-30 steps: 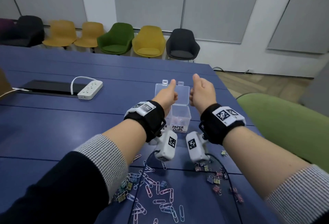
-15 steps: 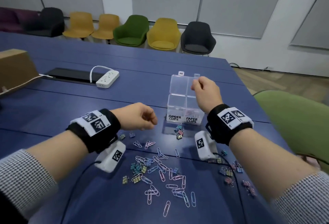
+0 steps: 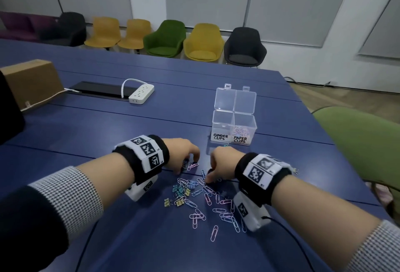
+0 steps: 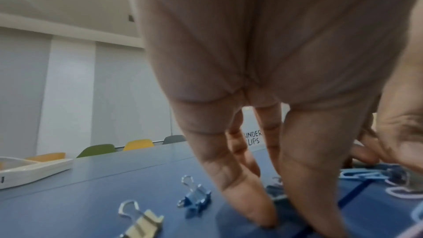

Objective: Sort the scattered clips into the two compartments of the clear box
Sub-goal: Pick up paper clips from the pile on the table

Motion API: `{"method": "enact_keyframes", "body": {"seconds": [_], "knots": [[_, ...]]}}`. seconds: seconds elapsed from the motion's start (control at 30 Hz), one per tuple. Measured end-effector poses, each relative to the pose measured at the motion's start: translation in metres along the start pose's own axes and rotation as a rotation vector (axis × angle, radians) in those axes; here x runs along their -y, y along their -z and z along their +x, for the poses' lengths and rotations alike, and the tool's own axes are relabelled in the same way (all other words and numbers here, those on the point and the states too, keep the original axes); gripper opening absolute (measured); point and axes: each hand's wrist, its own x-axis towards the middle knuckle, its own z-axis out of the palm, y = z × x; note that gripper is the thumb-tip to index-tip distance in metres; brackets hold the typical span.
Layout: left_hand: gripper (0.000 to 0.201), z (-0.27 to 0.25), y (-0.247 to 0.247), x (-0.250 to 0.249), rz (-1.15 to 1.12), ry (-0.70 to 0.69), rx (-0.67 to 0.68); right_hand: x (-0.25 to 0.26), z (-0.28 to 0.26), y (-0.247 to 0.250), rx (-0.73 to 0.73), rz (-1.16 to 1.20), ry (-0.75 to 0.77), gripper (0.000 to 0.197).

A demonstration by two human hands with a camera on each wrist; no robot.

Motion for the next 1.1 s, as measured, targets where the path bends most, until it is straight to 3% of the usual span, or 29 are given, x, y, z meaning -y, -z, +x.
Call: {"method": "enact_keyframes", "body": {"seconds": [0.13, 0.27, 0.4, 0.6, 0.73, 1.1], "knots": [[0.042, 0.002, -0.002, -0.003, -0.036, -0.044, -0.035, 0.018, 0.009, -0.008, -0.05, -0.033, 0.016, 0.034], [0.014, 0.001, -0.008, -0.003, -0.138, -0.039, -0.104, 0.023, 0.009, -0.009, -0.058, -0.042, -0.008, 0.026], [0.005, 0.001, -0.012, -0.01, -0.118, -0.031, -0.166, 0.023, 0.005, -0.009, -0.057, -0.087, 0.024, 0.022], [0.025, 0.003, -0.013, -0.014, -0.1, 0.0, -0.181, 0.014, 0.004, -0.011, -0.036, -0.164, 0.003, 0.019], [0.046, 0.006, -0.015, -0.018, -0.077, 0.134, -0.202, 0.007, 0.005, -0.011, -0.012, -0.147, -0.017, 0.02], [0.024, 0.013, -0.009, -0.036, 0.015, 0.165, -0.124, 0.009, -0.001, -0.008, -0.002, -0.17, -0.045, 0.021]]}}
